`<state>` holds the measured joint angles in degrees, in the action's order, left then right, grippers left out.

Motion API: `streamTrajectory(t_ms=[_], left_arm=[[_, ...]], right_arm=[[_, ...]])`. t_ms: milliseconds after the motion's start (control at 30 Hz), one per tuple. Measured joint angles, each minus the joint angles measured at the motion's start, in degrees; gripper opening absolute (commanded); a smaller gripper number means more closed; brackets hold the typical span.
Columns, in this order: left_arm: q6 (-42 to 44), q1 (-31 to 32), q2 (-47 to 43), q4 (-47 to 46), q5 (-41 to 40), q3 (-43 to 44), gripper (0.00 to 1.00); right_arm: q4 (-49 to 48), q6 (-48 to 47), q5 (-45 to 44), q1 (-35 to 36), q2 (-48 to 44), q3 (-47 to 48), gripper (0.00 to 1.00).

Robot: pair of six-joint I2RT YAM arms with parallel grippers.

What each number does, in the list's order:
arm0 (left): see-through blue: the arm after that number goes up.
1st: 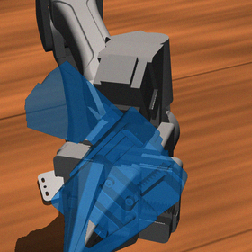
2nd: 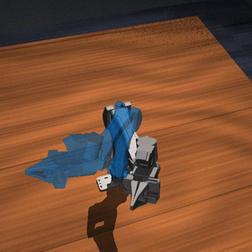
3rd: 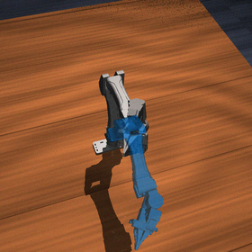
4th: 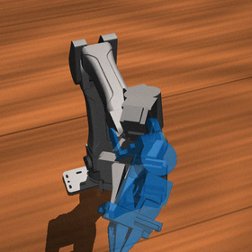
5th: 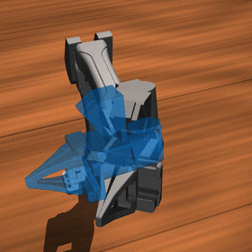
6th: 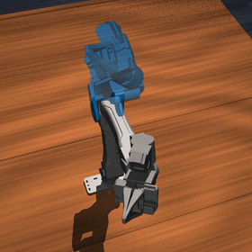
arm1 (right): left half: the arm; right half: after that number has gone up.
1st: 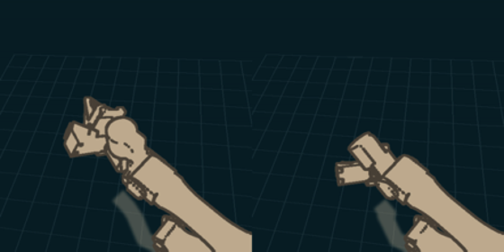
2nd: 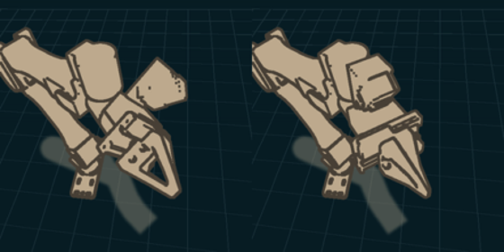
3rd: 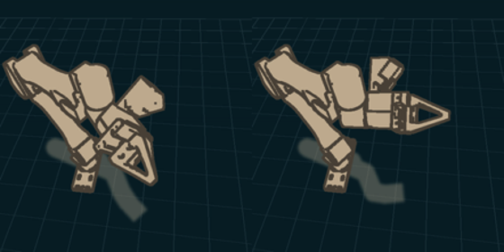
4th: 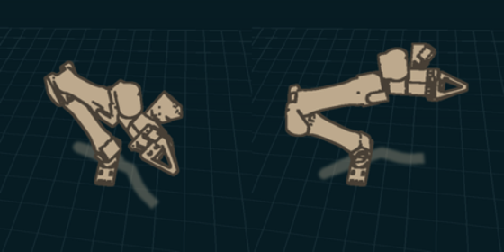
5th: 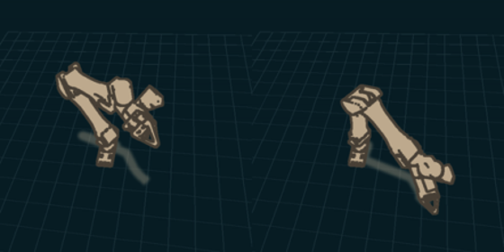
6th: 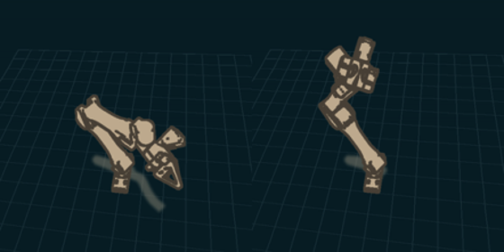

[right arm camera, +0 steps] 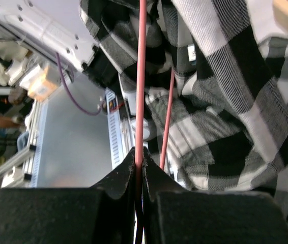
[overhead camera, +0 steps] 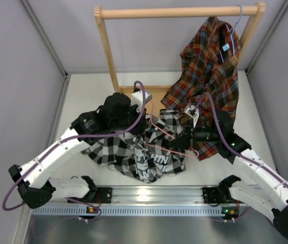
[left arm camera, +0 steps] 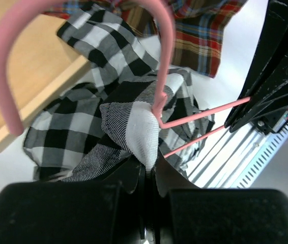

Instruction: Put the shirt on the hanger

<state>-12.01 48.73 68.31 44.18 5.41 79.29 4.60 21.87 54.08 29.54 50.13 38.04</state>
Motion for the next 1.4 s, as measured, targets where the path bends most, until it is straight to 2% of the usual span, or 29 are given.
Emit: streamTrajectory(t_ms=[133, 267, 433, 633, 833, 1167, 1200, 1233, 1333, 1400], left_arm=[[0.63, 2.91, 0.81, 1.51, -5.03, 4.09, 0.0], [2.32, 7.48, 2.78, 4.09, -8.5, 10.78, 0.0], [4.04, 13.68, 6.84, 6.36, -14.78, 18.32, 0.0], [3.76, 14.88, 7.82, 6.21, -24.76, 17.88, 0.0], [2.54, 15.74, 8.7, 6.29, -29.24, 16.15, 0.0], [1.27, 16.26, 8.68, 6.23, -33.51, 16.24, 0.0], [1.14, 16.33, 8.66, 6.25, -34.32, 16.24, 0.05], [0.87, 16.35, 8.57, 6.27, -35.1, 16.24, 0.05], [0.15, 16.55, 8.15, 6.73, -38.14, 16.26, 0.0], [0.17, 15.96, 7.39, 7.93, -41.53, 16.28, 0.0]], right_arm=[[-9.73, 3.96, -1.14, 0.87, -1.4, -2.93, 0.0], [-14.97, 4.76, -3.08, 3.48, -1.16, -3.17, 0.0], [-16.9, 3.87, -12.68, 9.86, -2.49, -3.19, 0.0], [-20.76, 3.72, -19.82, 11.41, -5.7, -6.67, 0.0], [-23.12, 3.89, -21.64, 11.61, -6.82, -10.34, 0.0], [-23.85, 3.87, -26.77, 11.98, -8.92, -10.67, 0.0], [-23.74, 3.85, -27.3, 11.98, -9.16, -10.67, 0.0], [-23.61, 3.82, -27.8, 11.98, -9.27, -10.62, 0.0], [-23.02, 3.78, -28.41, 12.0, -9.31, -10.49, 0.0], [-22.49, 3.72, -28.55, 11.98, -9.66, -10.49, 0.0]])
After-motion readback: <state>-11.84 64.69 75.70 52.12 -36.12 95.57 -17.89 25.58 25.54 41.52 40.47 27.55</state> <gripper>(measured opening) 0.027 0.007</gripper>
